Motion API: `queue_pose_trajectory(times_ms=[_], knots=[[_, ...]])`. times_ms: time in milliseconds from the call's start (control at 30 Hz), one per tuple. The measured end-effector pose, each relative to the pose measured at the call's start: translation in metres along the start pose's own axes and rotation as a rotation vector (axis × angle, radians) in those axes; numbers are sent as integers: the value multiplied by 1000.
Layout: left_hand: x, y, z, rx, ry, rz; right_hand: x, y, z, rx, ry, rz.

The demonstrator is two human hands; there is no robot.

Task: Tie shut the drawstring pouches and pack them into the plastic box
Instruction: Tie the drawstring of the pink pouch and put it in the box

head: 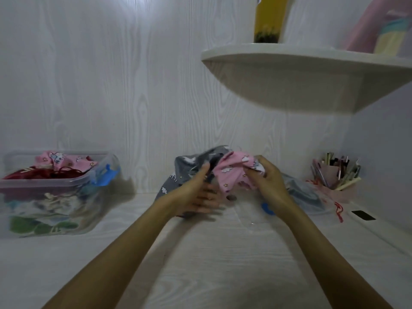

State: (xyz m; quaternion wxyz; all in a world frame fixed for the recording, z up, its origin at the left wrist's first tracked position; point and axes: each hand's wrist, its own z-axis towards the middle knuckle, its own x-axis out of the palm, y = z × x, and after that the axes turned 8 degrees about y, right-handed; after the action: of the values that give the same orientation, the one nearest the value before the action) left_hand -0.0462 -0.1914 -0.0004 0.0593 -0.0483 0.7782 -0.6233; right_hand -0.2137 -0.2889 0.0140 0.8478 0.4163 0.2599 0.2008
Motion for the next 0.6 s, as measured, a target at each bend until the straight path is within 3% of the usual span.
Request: queue_pose_trajectory(times_ms=[67,233,400,500,600], knots=[[-6,-7,-5,41,55,-144,9,12,-2,-86,149,-45],[-28,-2,-18,201,-99,-169,29,0,-4,-163,381,-266],[-50,11,-33,252,-340,64,41,-15,-11,132,619,-330],[-56,13,-45,354,-337,60,58,-11,-9,360,525,23],[-59,21,-51,429,-274,81,76,-9,4,407,436,162]])
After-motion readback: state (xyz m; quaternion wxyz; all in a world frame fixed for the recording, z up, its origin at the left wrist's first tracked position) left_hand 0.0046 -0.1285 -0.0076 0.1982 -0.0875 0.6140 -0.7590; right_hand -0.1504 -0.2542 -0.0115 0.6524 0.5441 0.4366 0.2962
